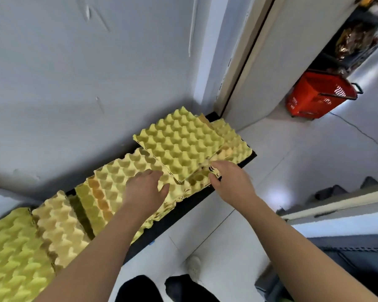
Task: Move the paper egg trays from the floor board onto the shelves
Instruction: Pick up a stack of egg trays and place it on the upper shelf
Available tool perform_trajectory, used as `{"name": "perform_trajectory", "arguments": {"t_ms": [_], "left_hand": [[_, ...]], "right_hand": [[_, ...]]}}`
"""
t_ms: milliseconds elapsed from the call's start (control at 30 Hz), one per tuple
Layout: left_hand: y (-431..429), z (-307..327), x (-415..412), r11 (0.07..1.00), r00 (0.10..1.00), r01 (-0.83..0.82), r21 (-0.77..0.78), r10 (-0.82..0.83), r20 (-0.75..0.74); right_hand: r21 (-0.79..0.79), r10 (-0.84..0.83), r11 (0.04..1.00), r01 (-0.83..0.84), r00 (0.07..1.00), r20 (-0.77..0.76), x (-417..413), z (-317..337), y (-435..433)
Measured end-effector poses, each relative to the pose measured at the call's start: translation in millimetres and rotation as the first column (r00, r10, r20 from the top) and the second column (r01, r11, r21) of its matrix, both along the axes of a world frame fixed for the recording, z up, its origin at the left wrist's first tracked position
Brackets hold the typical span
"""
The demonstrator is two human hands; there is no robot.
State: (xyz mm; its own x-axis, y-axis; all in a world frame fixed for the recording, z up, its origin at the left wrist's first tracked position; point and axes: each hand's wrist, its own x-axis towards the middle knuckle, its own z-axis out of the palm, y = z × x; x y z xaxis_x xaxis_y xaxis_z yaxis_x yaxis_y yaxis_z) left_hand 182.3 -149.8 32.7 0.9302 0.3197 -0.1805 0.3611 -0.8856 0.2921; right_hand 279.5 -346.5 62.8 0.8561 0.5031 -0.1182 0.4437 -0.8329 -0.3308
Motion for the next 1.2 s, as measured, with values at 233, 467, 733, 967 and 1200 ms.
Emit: {"name": "perform_trajectory", "arguments": {"t_ms": [233, 467, 733, 967, 1200], "left_hand": [[-13.8, -43.8, 69.9, 0.987, 0.979, -0.157, -0.047, 0.149, -0.142], [-11.7, -100.8, 116.8, 0.923, 0.903, -0.347, -0.167, 0.28, -0.327], [-28.6, -144.6, 141.4, 0.777, 0.792, -0.57, -0.268, 0.433, -0.43], [-45.6, -155.7, 148.8, 0.602, 0.711, -0.703, -0.379, 0.61, -0.349], [-56.9, -139.2, 154.1, 0.481, 0.629, -0.749, -0.456, 0.733, -0.26]], "right_hand": [[-0.073, 0.08, 0.994, -0.087, 0.993, -0.089, 103.3, -57.8, -9.0], [-0.127, 0.034, 0.99, -0.061, 0.979, -0.202, 190.0, -120.9, 2.3], [-0.181, 0.024, 0.979, -0.089, 0.942, -0.335, 251.6, -172.5, 10.4], [-0.096, 0.051, 0.99, -0.105, 0.893, -0.448, 276.1, -194.0, 7.9], [0.024, 0.114, 0.993, -0.115, 0.895, -0.43, 282.2, -168.5, 10.2]]}}
